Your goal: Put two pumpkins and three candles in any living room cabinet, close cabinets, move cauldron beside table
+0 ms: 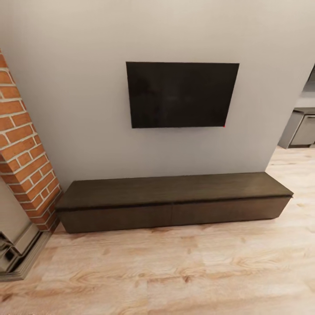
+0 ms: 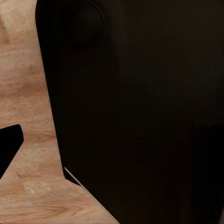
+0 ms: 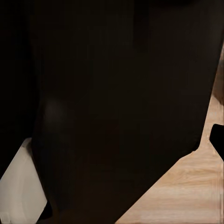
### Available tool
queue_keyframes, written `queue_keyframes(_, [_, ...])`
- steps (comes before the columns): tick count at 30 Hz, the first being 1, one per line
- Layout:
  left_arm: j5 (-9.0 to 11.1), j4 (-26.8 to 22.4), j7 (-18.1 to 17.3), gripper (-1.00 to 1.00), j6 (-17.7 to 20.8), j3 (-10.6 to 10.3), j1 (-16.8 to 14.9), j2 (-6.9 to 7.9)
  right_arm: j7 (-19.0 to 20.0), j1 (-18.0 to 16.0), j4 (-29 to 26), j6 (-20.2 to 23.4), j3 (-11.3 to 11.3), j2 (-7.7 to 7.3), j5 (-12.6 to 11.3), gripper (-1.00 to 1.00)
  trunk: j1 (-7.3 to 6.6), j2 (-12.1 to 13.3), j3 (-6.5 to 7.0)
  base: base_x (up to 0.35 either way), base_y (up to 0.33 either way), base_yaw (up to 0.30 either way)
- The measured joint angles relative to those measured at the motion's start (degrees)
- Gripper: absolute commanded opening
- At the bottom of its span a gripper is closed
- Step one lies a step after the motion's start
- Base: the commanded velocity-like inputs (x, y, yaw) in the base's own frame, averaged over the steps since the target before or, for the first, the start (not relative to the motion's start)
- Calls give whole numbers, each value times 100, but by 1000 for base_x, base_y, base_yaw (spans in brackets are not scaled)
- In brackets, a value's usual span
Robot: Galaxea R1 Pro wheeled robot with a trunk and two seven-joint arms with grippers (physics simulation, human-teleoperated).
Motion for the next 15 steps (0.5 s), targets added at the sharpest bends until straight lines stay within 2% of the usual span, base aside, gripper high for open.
queue_keyframes(6, [0,0,0,100,0,0,0,3,0,0,0,5,3,-3,10,100,0,0,-14,243,-203,277])
queue_keyframes(15, [0,0,0,100,0,0,0,8,0,0,0,6,0,0,13,100,0,0,-34,281,-68,276])
